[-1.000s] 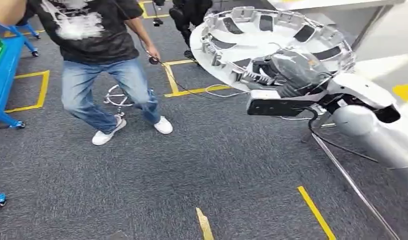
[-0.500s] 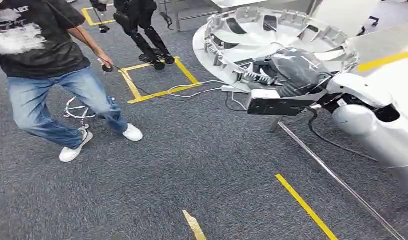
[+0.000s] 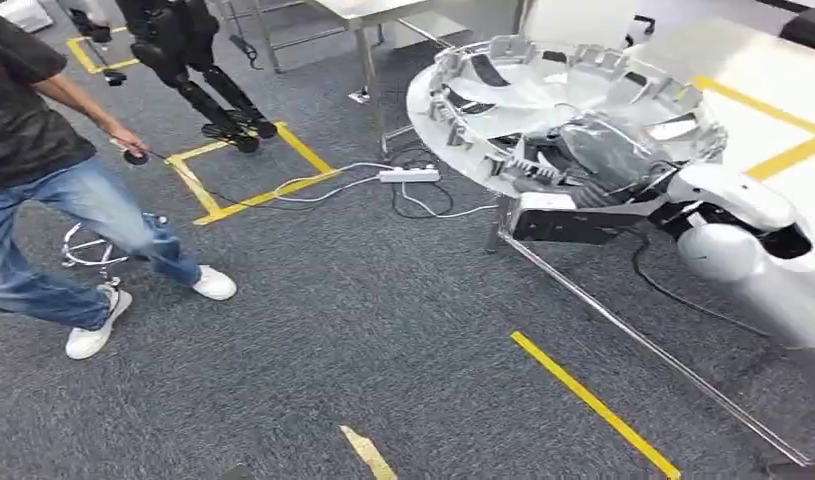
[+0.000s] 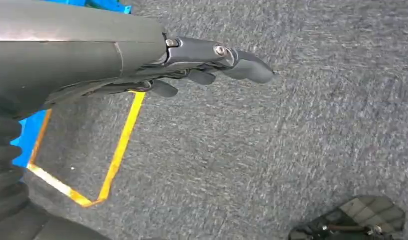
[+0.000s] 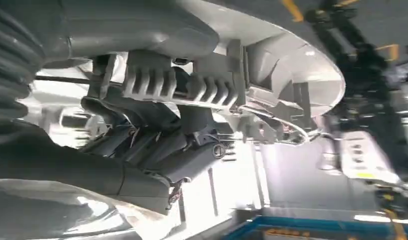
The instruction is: Take the parts from the cabinet and place them on the table.
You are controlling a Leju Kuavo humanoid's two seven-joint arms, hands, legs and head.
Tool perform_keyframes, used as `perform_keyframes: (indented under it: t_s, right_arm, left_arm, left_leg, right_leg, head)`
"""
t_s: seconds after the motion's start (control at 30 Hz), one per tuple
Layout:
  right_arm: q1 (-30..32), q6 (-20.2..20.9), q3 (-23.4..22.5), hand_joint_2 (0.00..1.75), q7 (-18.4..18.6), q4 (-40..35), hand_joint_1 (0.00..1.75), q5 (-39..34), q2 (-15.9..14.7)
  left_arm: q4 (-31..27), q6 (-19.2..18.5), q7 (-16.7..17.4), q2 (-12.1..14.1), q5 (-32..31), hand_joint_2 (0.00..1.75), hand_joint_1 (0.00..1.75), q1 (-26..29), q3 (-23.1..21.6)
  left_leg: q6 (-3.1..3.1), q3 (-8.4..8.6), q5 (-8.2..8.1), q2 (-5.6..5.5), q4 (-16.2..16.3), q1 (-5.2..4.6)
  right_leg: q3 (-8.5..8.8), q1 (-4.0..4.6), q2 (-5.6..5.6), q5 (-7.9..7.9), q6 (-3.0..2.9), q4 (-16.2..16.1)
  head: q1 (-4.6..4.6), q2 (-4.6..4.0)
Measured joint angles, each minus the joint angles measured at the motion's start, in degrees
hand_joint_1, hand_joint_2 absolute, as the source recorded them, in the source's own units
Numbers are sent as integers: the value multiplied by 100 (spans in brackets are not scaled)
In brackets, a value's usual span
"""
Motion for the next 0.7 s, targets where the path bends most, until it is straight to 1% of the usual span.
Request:
perform_keyframes:
  t_s: [0.03, 0.07, 0.1, 0.13, 0.17, 0.2, 0.23, 0.27, 0.3, 0.33, 0.37, 0.4, 0.43, 0.47, 0.5, 0.53, 0.57, 0.6, 0.63, 0.67, 0.7]
  right_arm:
    - [7, -2, -18, 175, 2, -27, 175, 0, -4]
    - [7, -4, -59, 175, 2, -44, 175, 2, -24]
    - [11, -17, -70, 175, 2, -53, 175, 0, -24]
    - [23, -17, -66, 175, 0, -66, 175, 2, -24]
    - [41, -20, -63, 175, 0, -72, 175, 4, -24]
    - [55, -20, -63, 175, 0, -72, 175, 4, -24]
    - [69, -20, -66, 175, 2, -72, 175, 2, -26]
    - [80, -20, -79, 175, 4, -74, 175, -7, -35]
    - [89, -20, -98, 175, 11, -74, 175, -9, -37]
    - [96, -20, -118, 175, 18, -79, 175, -9, -39]
    - [108, -20, -129, 175, 20, -81, 175, -9, -46]
    - [110, -17, -129, 175, 22, -81, 175, -9, -53]
    - [120, -17, -133, 175, 20, -88, 175, -9, -55]
    - [127, -17, -142, 175, 17, -92, 175, -9, -83]
    - [135, -17, -155, 175, 28, -92, 175, -9, -123]
    - [135, -17, -168, 175, 35, -94, 175, -9, -160]
    - [138, -20, -177, 175, 31, -101, 175, -13, -162]
    - [127, -19, -179, 175, 33, -103, 175, -11, -175]
    - [129, -22, -181, 175, 28, -103, 175, -13, -175]
    - [150, -22, -179, 175, 24, -103, 175, -13, -175]
    - [165, -22, -182, 175, 24, -103, 175, -13, -179]
  left_arm:
    - [0, 0, 0, -7, 0, 175, 0, -5, -2]
    - [2, 2, -2, -2, 0, 175, 0, -5, 0]
    - [2, 0, -2, -18, 0, 175, 0, 7, -2]
    - [2, 2, -2, -26, 0, 175, 0, 21, -2]
    - [2, 2, -2, -26, 0, 175, 0, 35, 0]
    - [2, 2, 0, -26, 0, 175, 0, 47, 0]
    - [2, 0, 0, -26, 0, 175, 0, 54, 0]
    - [2, -2, 0, -26, 0, 175, 0, 54, 0]
    - [2, -2, 0, -28, -2, 175, 0, 52, 0]
    - [2, -2, 0, -28, -2, 175, 0, 51, 0]
    - [2, -2, 0, -20, -2, 175, 0, 58, 0]
    - [2, -2, 7, -20, -2, 175, 0, 68, 0]
    - [2, -2, 13, -15, -2, 175, 0, 65, 0]
    - [2, -4, 18, -17, -2, 175, 0, 56, 0]
    - [2, -4, 18, -17, -2, 175, 0, 56, 0]
    - [2, -4, 15, -30, -2, 175, 0, 51, -2]
    - [2, -4, 15, -28, -2, 175, 0, 42, -2]
    - [2, -4, 11, -33, -2, 175, 0, 39, -2]
    - [2, -4, 11, -35, -2, 175, 0, 42, -2]
    - [2, -4, 11, -37, -2, 175, 0, 49, 0]
    - [2, -4, 11, -37, -2, 175, 0, 52, 0]
  left_leg:
    - [-48, -19, -68, -80, 27, 37]
    - [-52, -58, -210, -314, 199, 56]
    - [-46, -210, -430, -457, 571, 55]
    - [-41, -431, -655, -534, 1065, 49]
    - [-33, -650, -818, -568, 1525, 42]
    - [-15, -786, -860, -584, 1783, 34]
    - [12, -806, -775, -595, 1781, 26]
    - [53, -729, -562, -610, 1551, 15]
    - [102, -543, -261, -658, 1087, -1]
    - [141, -346, 11, -792, 598, -12]
    - [176, -214, 110, -1122, 272, -10]
    - [175, -184, 113, -1185, 185, 22]
    - [159, -137, 48, -1130, 102, -4]
    - [161, -149, 36, -1069, 101, -19]
    - [167, -137, 46, -1019, 69, -33]
    - [187, -85, 103, -921, -54, 33]
    - [203, -42, 128, -838, -106, 13]
    - [219, -34, 138, -785, -114, 8]
    - [221, -37, 136, -715, -108, 3]
    - [224, -36, 130, -643, -107, 2]
    - [222, -38, 125, -561, -106, 4]
  right_leg:
    - [19, -22, 55, 14, -49, -19]
    - [19, -20, 121, 13, -73, -19]
    - [21, -19, 183, 13, -113, -19]
    - [20, -7, 269, 11, -132, -19]
    - [21, 8, 353, 11, -142, -17]
    - [25, 24, 439, 12, -144, -16]
    - [32, 37, 521, 13, -146, -15]
    - [39, 43, 606, 14, -146, -15]
    - [51, 45, 693, 14, -146, -11]
    - [58, 42, 758, 13, -146, -9]
    - [38, 26, 815, 13, -142, -10]
    - [12, 44, 886, 25, -118, 14]
    - [-30, 9, 944, 47, -83, 9]
    - [-59, -20, 1013, 76, -39, -9]
    - [-61, -29, 1070, 101, -1, -36]
    - [-79, -17, 1112, 92, 30, -39]
    - [-172, 16, 774, -9, 28, 57]
    - [-293, 28, 527, -216, 47, 364]
    - [-476, 25, 418, -409, 74, 783]
    - [-669, 17, 363, -570, 95, 1206]
    - [-842, 2, 334, -666, 122, 1547]
  head:
    - [-4, 0]
    - [-4, 0]
    - [-20, 0]
    - [-33, 0]
    - [-30, 0]
    - [-30, 0]
    - [-30, 0]
    - [-30, 0]
    - [-26, 0]
    - [-30, 0]
    - [-22, 0]
    - [-15, 0]
    - [-39, 0]
    - [-33, 0]
    - [-35, 0]
    - [-26, 0]
    - [-24, 0]
    - [22, 0]
    - [22, 0]
    - [24, 0]
    - [24, 0]
